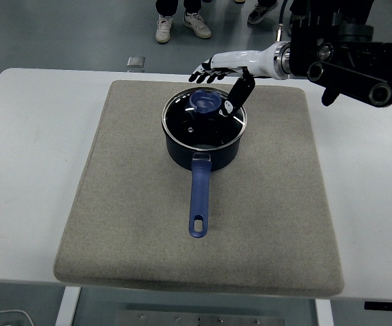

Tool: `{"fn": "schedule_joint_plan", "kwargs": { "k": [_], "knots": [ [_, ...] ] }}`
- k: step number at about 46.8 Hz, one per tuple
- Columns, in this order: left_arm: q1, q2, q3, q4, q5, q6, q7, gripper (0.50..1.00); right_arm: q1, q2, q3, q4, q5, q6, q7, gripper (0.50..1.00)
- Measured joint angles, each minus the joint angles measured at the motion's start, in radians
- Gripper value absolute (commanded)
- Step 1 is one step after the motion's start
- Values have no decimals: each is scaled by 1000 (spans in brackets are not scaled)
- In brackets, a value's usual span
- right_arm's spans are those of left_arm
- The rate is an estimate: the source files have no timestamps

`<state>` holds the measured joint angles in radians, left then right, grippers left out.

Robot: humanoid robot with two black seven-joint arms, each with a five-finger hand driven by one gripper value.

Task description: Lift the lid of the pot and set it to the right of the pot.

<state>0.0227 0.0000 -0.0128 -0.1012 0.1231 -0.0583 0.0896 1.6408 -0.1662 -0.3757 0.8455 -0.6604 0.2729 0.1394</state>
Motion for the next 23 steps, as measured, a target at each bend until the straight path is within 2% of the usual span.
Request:
{"fn": "schedule_joint_plan", "kwargs": {
  "k": [23],
  "knots": [
    [0, 0, 0, 0, 0, 0, 0, 1000, -3, 32, -34, -37, -2, -17, -3, 897]
  ]
}}
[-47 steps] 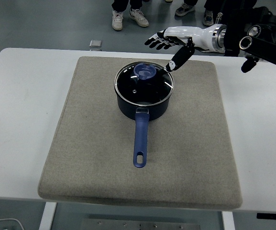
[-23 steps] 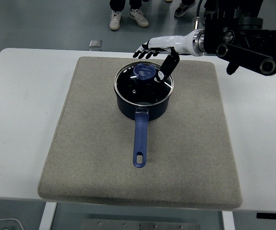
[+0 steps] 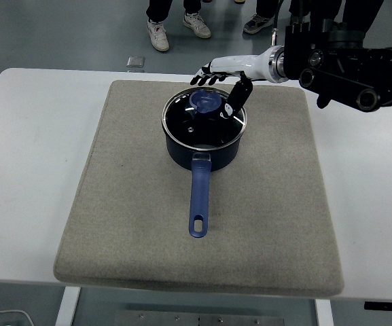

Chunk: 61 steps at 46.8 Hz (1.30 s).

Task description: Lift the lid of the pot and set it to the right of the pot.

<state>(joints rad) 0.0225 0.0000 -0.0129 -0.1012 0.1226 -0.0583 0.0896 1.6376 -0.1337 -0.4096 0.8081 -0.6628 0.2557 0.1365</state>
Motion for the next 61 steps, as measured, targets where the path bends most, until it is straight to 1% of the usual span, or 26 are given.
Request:
{"fn": "schedule_joint_plan", "kwargs": {
  "k": [3, 6, 17, 21, 30, 39, 46, 53, 56, 61],
  "knots": [
    [1, 0, 0, 0, 0, 0, 0, 1000, 0, 3, -1, -1, 0, 0, 0, 860],
    [1, 0, 0, 0, 0, 0, 0, 1000, 0, 14, -2, -1, -1, 0, 0, 840],
    [0, 0, 0, 0, 0, 0, 0, 1000, 1, 30, -5, -1, -1, 0, 0, 834],
    [1, 0, 0, 0, 0, 0, 0, 1000, 2, 36, -19, -2, -1, 0, 0, 801],
    [0, 0, 0, 0, 0, 0, 0, 1000, 3, 37, -26, -14, -1, 1, 0, 797],
    [1, 0, 0, 0, 0, 0, 0, 1000, 3, 37, -29, -24, -2, 0, 3, 809],
    [0, 0, 0, 0, 0, 0, 0, 1000, 5, 37, -29, -24, -2, 0, 3, 807],
    [0, 0, 0, 0, 0, 0, 0, 1000, 8, 36, -29, -24, -3, 0, 3, 795],
    [1, 0, 0, 0, 0, 0, 0, 1000, 11, 36, -29, -24, -3, 0, 3, 762],
    [0, 0, 0, 0, 0, 0, 0, 1000, 17, 36, -29, -24, -3, 3, 3, 760]
  ]
}}
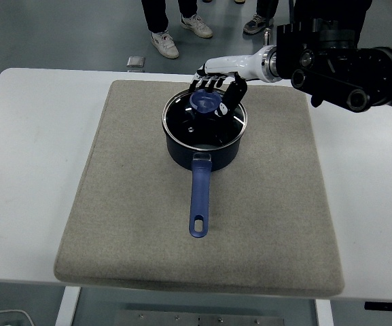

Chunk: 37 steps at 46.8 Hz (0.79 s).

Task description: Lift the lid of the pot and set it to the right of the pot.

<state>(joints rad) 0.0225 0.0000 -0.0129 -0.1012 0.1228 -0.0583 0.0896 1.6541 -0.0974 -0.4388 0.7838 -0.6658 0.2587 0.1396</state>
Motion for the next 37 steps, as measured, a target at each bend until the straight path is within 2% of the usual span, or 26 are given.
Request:
{"fn": "schedule_joint_plan", "kwargs": {
  "k": [21, 28, 31, 37],
  "knots": [
    [0, 0, 0, 0, 0, 0, 0, 1000, 10, 1, 0, 0, 2, 8, 0, 748],
    [0, 0, 0, 0, 0, 0, 0, 1000, 10, 1, 0, 2, 2, 11, 0, 662],
    [0, 0, -1, 0, 0, 0, 0, 1000, 10, 1, 0, 3, 2, 13, 0, 648],
    [0, 0, -1, 0, 0, 0, 0, 1000, 10, 1, -1, 3, 1, 14, 0, 586]
  ]
}}
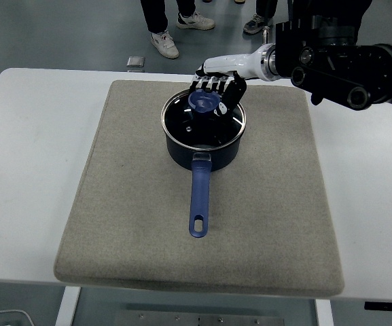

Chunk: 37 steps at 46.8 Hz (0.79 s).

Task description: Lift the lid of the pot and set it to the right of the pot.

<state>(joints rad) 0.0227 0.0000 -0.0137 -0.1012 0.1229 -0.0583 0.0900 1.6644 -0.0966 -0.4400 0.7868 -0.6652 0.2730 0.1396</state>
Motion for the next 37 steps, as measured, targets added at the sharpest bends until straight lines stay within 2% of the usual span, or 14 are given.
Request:
{"fn": "schedule_joint_plan", "kwargs": {
  "k": [9, 37],
  "knots": [
    [0, 0, 1, 0, 0, 0, 0, 1000, 0, -1, 0, 0, 0, 8, 0, 550],
    [0, 0, 0, 0, 0, 0, 0, 1000, 14, -9, 3, 0, 14, 17, -1, 543]
  ]
}}
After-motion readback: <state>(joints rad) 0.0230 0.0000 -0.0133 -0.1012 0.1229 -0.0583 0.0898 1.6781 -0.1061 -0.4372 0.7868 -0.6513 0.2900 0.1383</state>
